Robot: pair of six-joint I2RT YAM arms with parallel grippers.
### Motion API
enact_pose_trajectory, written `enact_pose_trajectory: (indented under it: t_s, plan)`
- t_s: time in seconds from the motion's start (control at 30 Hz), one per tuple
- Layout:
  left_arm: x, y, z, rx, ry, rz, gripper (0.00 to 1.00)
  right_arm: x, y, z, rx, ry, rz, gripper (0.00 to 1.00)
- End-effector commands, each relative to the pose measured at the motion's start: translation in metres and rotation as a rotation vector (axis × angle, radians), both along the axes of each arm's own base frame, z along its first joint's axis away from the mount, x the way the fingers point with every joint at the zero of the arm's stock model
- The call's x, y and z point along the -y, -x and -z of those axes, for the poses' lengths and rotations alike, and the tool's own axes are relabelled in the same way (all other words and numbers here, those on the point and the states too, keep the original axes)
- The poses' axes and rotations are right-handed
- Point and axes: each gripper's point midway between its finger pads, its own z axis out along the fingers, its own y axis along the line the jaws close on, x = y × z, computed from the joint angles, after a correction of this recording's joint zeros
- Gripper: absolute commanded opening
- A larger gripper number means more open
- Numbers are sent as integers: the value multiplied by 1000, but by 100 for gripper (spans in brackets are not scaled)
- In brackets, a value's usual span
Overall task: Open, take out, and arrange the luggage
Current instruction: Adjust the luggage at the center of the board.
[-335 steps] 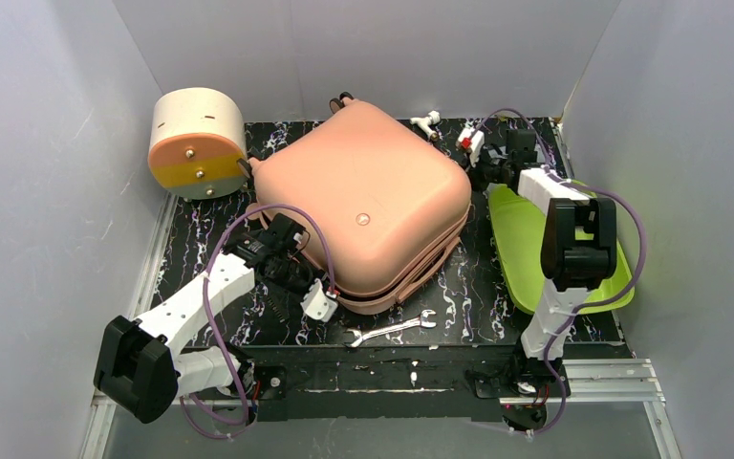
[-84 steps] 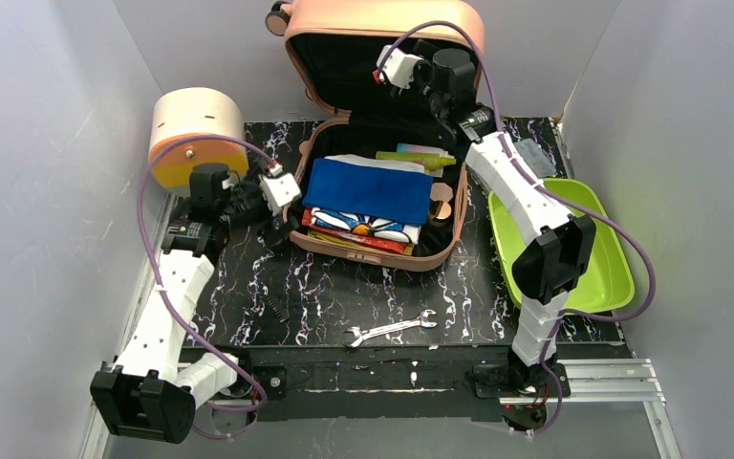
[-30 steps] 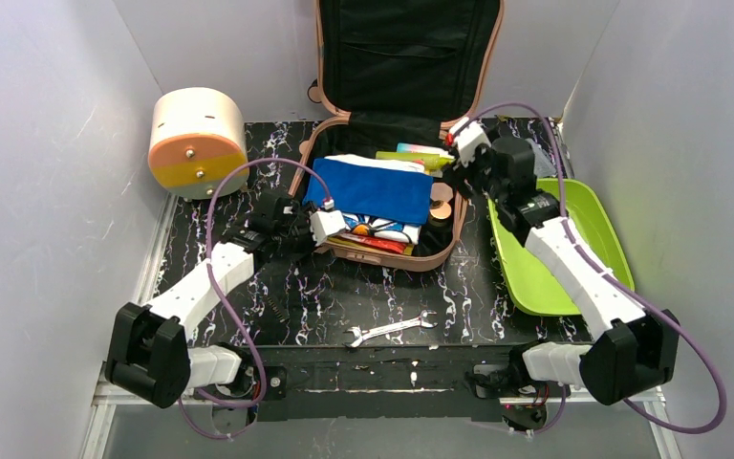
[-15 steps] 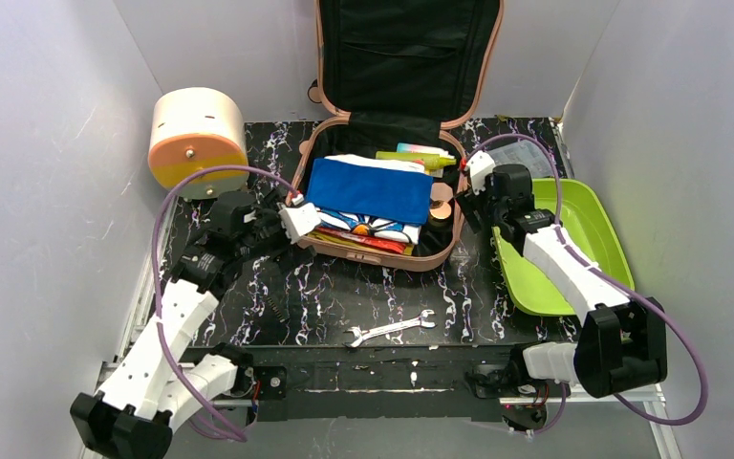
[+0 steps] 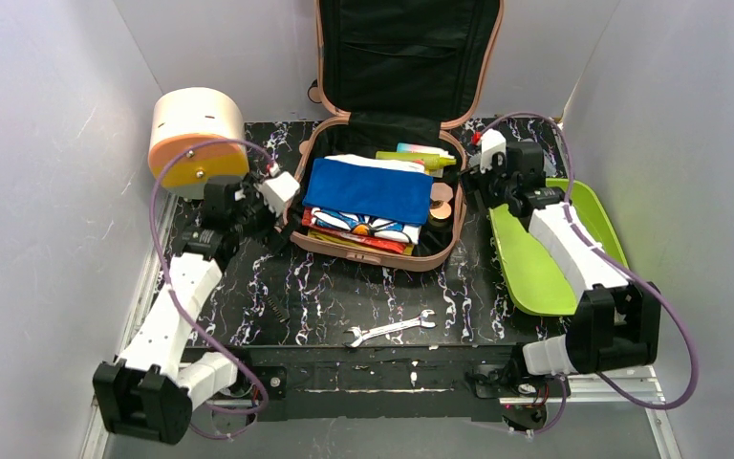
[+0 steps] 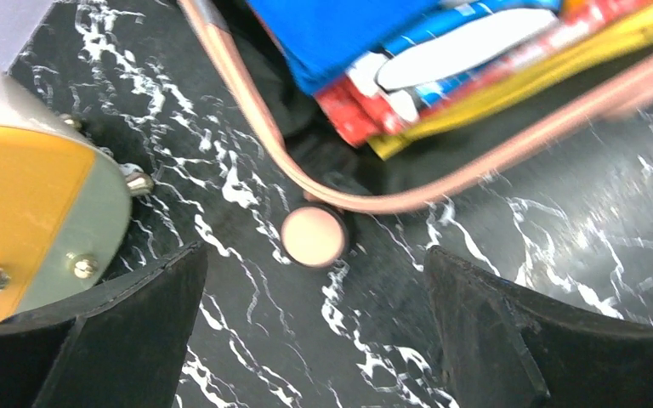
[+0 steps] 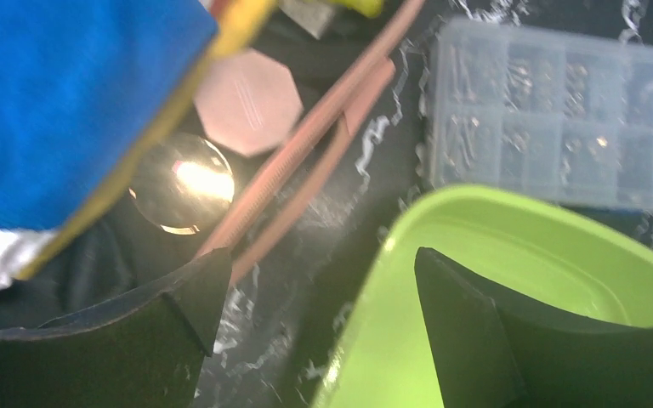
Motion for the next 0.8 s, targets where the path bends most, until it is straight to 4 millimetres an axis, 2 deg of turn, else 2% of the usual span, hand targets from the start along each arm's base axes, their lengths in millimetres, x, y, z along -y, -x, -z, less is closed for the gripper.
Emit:
enact_pose_trajectory:
  t_s: [0.0,0.17,0.33,0.47,0.57,0.67,0.77]
  plan:
    - [-1,-53,-41,77,93,-110,98,-27,-18,-16,-46,-204,-37,88]
    - [-2,-97,-21,2,121,-223,98,-38,-42,-20,-61,-336,-14,86]
    - [-5,-107,-2,-27,116,-263,98,-36,-64,17,-179,-389,139,80]
    - [-11,-99,2,17,90,-263,98,-39,-75,44,-275,-389,166,76]
    - [-16,-88,-2,44,54,-245,98,-44,-81,58,-321,-384,154,65]
    - [-21,-74,1,49,20,-235,98,-48,-88,58,-313,-364,113,51]
    - [-25,-61,6,54,1,-227,98,-51,-93,59,-288,-333,77,44]
